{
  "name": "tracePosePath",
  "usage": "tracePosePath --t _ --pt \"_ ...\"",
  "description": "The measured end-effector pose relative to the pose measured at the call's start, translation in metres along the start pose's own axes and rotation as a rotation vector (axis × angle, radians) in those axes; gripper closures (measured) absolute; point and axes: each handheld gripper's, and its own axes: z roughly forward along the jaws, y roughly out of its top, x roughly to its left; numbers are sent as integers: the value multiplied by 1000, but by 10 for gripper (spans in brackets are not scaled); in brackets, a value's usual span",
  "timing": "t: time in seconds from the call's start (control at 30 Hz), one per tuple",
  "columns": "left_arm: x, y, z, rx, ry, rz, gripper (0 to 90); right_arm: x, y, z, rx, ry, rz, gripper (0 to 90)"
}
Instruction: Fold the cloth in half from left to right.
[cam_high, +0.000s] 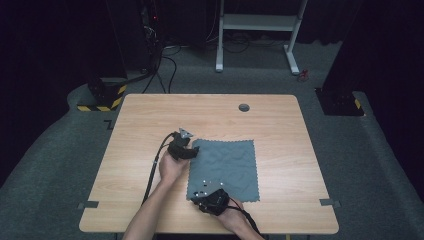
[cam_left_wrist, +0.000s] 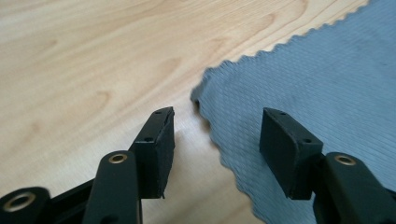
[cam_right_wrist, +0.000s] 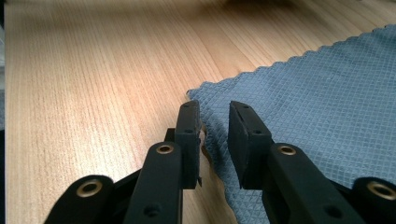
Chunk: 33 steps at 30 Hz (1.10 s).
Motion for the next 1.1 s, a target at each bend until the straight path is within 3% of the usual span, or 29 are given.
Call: tracePosePath --t 0.07,0.1,0.17,0.37,0.43,0.57,0.73,0.87,0.93,1.03,1.1 --pt "4 3 4 0 -19 -45 477 0 0 0 3 3 10 742" --pt "6 6 7 -2 -5 -59 497 -1 -1 0 -5 5 12 741" --pt "7 7 8 -4 -2 -65 505 0 -1 0 -5 3 11 742" --pt "8 13 12 4 -19 -39 618 2 -1 0 -6 -6 2 733" --pt "7 14 12 11 -22 -34 655 3 0 0 -11 8 27 704" --pt "7 14 12 15 -35 -19 689 11 7 5 -30 -16 -7 666" --pt "6 16 13 13 -36 -23 757 14 14 16 -13 -36 -2 661" --pt "3 20 13 40 -39 2 812 13 14 14 8 -44 -6 746" --pt "1 20 14 36 -42 21 863 12 11 14 -15 -45 10 811" --pt "4 22 14 52 -65 -26 879 12 11 14 -8 -72 -3 882" --pt "5 24 15 59 -64 -32 890 14 13 14 6 -83 -14 893"
